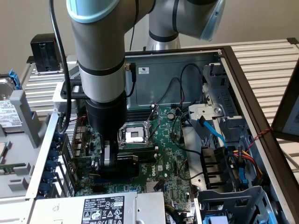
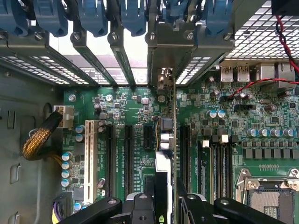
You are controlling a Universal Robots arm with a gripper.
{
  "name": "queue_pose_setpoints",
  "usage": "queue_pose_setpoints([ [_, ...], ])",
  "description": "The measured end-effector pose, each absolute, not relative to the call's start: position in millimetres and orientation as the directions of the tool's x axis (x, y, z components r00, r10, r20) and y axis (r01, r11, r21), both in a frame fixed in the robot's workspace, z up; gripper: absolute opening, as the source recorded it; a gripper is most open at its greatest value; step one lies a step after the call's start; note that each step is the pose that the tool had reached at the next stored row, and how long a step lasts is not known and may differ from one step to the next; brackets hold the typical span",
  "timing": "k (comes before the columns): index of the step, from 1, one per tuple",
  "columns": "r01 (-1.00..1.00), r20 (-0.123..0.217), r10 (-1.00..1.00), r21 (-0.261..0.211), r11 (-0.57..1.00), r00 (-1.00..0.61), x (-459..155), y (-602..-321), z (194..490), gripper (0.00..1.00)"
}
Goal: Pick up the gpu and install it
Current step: 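Insert the gpu into the slot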
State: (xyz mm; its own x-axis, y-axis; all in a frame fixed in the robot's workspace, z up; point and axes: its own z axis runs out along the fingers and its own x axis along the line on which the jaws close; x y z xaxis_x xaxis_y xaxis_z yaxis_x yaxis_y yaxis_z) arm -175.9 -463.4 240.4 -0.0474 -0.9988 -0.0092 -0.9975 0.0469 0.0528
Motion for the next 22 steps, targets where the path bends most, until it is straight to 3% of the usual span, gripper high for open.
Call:
queue_pose_setpoints([
  [22, -0.998, -0.006, -0.999, 0.053, 0.047, -0.047, -175.9, -463.3, 239.3, 0.27],
])
